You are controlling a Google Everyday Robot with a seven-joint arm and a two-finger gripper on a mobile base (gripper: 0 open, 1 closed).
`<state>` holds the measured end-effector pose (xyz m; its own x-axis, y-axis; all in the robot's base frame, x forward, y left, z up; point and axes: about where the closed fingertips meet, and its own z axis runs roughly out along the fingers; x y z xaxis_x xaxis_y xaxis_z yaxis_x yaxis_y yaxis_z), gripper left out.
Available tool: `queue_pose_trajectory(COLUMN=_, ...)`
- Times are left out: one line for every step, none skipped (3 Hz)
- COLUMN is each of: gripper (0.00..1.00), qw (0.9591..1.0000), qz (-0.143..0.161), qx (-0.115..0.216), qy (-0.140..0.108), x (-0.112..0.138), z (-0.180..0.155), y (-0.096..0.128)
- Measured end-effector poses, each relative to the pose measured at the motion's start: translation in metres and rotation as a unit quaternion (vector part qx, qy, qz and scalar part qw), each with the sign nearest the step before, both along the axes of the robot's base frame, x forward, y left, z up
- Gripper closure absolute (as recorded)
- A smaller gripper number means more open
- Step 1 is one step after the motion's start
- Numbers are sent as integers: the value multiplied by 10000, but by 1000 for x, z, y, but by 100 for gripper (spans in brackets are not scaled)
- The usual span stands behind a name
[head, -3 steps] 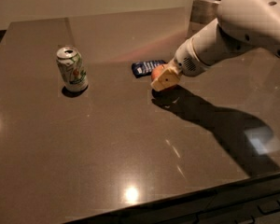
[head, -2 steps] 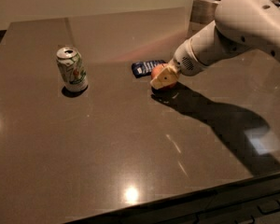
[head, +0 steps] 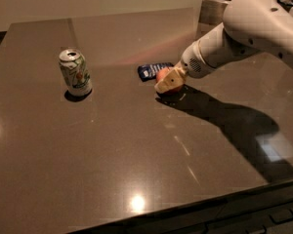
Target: Move apple near rxbar blueberry
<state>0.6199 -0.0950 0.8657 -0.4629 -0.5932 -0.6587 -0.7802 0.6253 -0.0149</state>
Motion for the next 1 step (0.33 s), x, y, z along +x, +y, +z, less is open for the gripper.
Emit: queue_pose_trajectory(gripper=0, qw=10000, qz=16, qx=-1, qy=8, x=0, z=-1, y=2)
